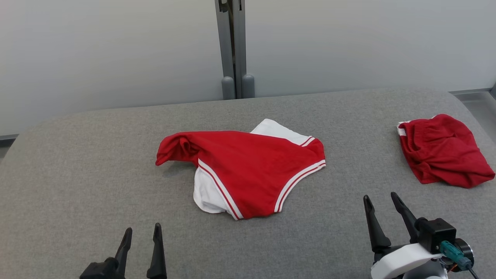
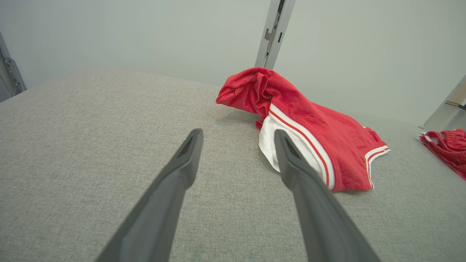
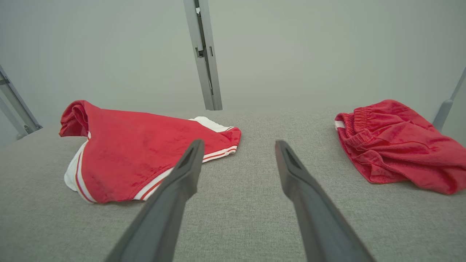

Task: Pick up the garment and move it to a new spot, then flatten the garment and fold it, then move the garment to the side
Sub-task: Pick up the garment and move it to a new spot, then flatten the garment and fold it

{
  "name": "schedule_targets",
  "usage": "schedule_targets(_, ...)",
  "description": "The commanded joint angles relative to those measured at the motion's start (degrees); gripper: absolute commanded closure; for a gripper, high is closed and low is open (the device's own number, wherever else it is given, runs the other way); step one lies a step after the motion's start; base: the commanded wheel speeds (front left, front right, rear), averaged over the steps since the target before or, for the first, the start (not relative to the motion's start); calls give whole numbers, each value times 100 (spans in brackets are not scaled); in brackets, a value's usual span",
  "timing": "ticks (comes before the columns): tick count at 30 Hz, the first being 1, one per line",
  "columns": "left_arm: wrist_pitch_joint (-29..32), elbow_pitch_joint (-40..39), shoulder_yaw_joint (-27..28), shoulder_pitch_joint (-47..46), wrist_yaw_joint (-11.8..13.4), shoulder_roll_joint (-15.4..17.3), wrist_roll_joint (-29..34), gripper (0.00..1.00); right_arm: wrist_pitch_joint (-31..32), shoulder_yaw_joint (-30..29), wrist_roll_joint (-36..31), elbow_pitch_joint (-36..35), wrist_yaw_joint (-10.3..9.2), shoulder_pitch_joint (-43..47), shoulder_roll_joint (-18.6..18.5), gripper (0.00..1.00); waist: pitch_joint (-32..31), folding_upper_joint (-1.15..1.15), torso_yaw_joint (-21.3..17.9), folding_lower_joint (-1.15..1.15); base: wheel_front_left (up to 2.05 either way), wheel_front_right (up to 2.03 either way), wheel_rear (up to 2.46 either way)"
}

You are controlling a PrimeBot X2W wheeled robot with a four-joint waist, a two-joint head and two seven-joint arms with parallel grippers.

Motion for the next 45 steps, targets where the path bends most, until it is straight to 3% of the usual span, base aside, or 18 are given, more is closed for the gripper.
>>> schedule_targets(1, -2, -12, 32, 64, -45, -18, 50, 0, -27, -1, -2, 55, -9, -38, -22, 0, 0, 0, -5, 0, 0, 0, 0)
schedule_targets(22, -2, 71, 108, -78, -171, -140, 181, 0, -27, -14, -138, 204, -9, -215, -22, 0, 72, 0, 151, 0, 0, 0, 0)
schedule_targets(29, -2, 30, 92, -185, -196, -149, 177, 0, -27, -74, -538, 515, -9, -673, -21, 0, 263, 0, 305, 0, 0, 0, 0)
schedule_targets(35, -2, -8, 44, -270, -207, -153, 196, 0, -28, -194, -1082, 1262, -9, -1514, -22, 0, 450, 0, 512, 0, 0, 0, 0)
schedule_targets(45, -2, -107, -132, -543, -133, -155, 24, 0, 204, -853, -2076, 3092, -9, -3122, -29, 0, 1053, 0, 953, 0, 0, 0, 0)
